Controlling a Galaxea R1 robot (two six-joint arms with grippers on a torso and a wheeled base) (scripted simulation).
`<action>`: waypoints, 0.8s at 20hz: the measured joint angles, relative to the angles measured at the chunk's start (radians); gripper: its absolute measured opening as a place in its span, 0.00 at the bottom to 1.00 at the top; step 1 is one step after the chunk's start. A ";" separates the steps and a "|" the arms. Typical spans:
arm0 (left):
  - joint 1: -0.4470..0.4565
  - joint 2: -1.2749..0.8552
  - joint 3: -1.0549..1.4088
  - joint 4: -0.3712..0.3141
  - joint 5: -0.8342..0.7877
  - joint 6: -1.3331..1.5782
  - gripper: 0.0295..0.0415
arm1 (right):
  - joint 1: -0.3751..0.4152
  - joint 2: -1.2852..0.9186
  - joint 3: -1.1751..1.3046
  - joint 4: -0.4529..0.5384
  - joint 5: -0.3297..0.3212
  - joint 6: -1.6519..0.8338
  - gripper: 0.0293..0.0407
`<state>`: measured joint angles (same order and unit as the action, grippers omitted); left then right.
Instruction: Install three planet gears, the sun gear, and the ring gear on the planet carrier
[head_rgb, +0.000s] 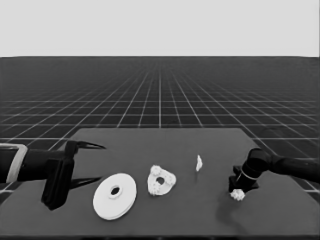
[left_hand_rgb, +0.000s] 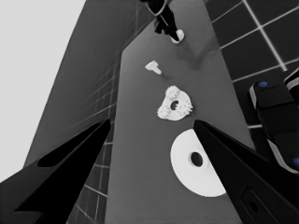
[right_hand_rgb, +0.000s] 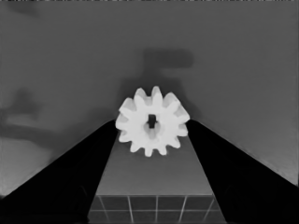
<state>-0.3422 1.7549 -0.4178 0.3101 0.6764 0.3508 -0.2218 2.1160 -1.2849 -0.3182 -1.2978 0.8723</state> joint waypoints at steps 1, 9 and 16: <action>0.000 0.000 0.000 0.000 0.000 0.000 0.75 | 0.000 0.000 0.000 0.000 0.000 0.000 0.15; 0.000 0.000 0.000 0.000 0.000 0.000 0.75 | 0.176 -0.064 0.116 0.129 -0.126 0.021 0.14; 0.000 0.000 0.000 0.000 0.000 0.000 0.75 | 0.227 -0.070 0.125 0.168 -0.157 0.021 0.14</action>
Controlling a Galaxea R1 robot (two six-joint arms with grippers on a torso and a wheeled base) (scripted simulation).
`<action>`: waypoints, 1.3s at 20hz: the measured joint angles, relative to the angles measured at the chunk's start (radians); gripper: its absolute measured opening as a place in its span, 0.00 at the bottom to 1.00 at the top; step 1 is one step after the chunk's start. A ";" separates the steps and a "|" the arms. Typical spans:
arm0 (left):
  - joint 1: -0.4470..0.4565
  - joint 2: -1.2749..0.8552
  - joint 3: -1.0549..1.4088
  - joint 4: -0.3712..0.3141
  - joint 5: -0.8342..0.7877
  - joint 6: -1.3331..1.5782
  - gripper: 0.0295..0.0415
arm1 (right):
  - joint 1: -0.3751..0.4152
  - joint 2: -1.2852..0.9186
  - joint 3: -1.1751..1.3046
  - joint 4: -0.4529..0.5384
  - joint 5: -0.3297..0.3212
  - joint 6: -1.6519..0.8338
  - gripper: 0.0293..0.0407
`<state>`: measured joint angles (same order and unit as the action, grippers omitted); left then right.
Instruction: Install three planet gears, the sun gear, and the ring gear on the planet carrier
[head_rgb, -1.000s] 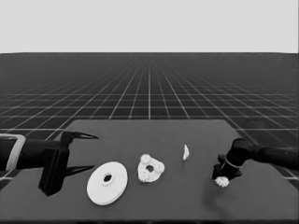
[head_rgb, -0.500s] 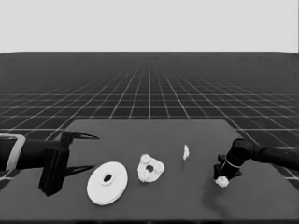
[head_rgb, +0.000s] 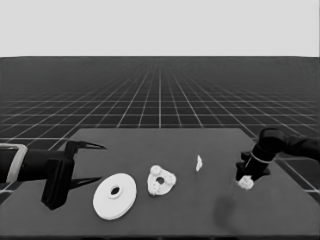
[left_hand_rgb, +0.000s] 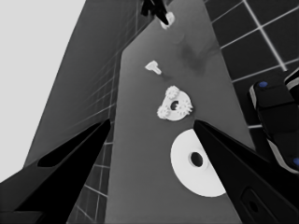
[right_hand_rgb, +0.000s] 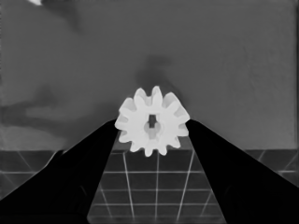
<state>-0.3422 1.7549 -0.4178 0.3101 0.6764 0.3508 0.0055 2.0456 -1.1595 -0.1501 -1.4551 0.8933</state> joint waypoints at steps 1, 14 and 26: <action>0.000 0.000 0.000 0.000 0.000 0.000 0.75 | 0.013 0.163 0.089 -0.039 -0.071 0.413 0.14; 0.000 0.000 0.000 0.000 0.000 0.000 0.75 | -0.087 1.030 -0.584 -0.115 -0.055 0.449 0.14; 0.000 0.000 0.000 0.000 0.000 0.000 0.75 | -0.107 1.034 -0.597 -0.128 -0.049 0.490 0.14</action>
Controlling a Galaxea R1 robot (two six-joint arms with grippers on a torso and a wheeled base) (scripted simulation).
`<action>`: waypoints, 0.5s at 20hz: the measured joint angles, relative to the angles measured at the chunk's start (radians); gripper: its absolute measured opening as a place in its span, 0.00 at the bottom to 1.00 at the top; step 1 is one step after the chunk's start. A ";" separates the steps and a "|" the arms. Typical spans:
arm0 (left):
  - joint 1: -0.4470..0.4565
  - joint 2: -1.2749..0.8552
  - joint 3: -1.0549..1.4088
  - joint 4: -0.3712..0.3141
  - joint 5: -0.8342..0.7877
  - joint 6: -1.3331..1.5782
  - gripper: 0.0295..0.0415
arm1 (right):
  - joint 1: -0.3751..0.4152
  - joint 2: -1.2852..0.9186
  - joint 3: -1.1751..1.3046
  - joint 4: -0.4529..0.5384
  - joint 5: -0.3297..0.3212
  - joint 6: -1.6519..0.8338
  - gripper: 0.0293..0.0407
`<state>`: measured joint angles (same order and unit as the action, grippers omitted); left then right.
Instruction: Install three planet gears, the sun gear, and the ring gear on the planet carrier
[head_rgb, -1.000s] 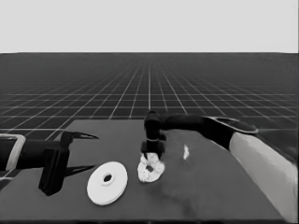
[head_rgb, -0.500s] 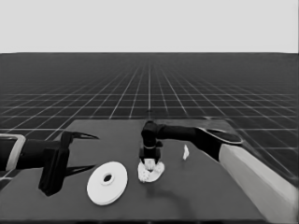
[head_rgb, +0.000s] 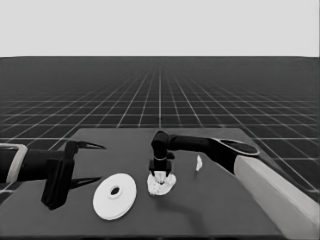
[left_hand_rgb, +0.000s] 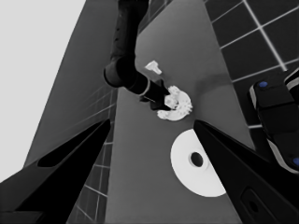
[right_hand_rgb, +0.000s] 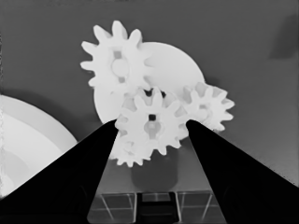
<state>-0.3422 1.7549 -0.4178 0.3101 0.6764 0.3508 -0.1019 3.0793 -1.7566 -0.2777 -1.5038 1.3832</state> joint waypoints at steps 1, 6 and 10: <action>0.000 0.000 0.000 0.000 0.000 0.000 0.75 | 0.000 0.000 0.000 0.000 0.000 0.010 0.14; 0.000 0.000 0.000 0.000 0.000 0.000 0.75 | -0.003 -0.001 0.000 0.000 0.000 0.062 0.14; 0.000 0.000 0.000 0.000 0.000 0.000 0.75 | -0.003 -0.001 -0.001 0.000 0.000 0.104 0.14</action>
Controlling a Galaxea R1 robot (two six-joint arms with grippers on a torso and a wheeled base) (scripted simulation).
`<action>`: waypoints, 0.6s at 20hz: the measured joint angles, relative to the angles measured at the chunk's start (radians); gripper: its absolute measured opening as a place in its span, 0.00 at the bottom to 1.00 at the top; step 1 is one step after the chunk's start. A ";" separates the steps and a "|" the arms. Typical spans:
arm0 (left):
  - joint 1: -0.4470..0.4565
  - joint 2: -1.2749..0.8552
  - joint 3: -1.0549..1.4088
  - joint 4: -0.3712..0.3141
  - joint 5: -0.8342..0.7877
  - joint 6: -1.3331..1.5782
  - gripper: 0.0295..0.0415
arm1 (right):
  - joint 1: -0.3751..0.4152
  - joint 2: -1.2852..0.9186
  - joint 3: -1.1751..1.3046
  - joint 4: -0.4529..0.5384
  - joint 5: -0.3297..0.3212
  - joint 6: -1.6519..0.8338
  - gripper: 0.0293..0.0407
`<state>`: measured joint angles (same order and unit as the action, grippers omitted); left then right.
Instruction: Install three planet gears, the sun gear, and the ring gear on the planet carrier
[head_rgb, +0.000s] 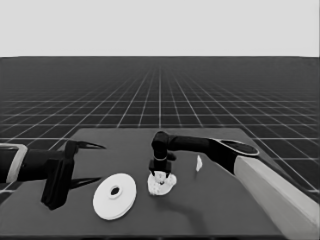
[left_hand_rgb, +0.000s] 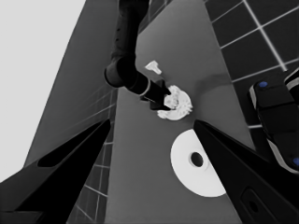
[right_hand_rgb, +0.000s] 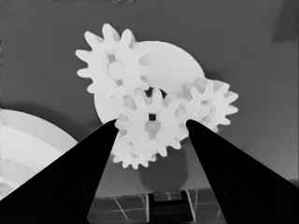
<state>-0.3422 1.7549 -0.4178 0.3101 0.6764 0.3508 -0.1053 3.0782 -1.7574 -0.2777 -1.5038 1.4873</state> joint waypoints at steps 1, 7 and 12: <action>0.000 0.000 0.000 0.000 0.000 0.000 0.75 | 0.000 0.000 0.000 0.000 0.000 0.010 0.14; 0.000 0.000 0.000 0.000 0.000 0.000 0.75 | -0.002 0.000 0.000 0.000 0.000 0.073 0.14; 0.000 0.000 0.000 0.000 0.000 0.000 0.75 | -0.004 -0.001 -0.001 0.000 0.000 0.126 0.14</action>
<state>-0.3422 1.7549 -0.4178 0.3101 0.6764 0.3508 -0.1088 3.0775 -1.7580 -0.2779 -1.5039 1.6130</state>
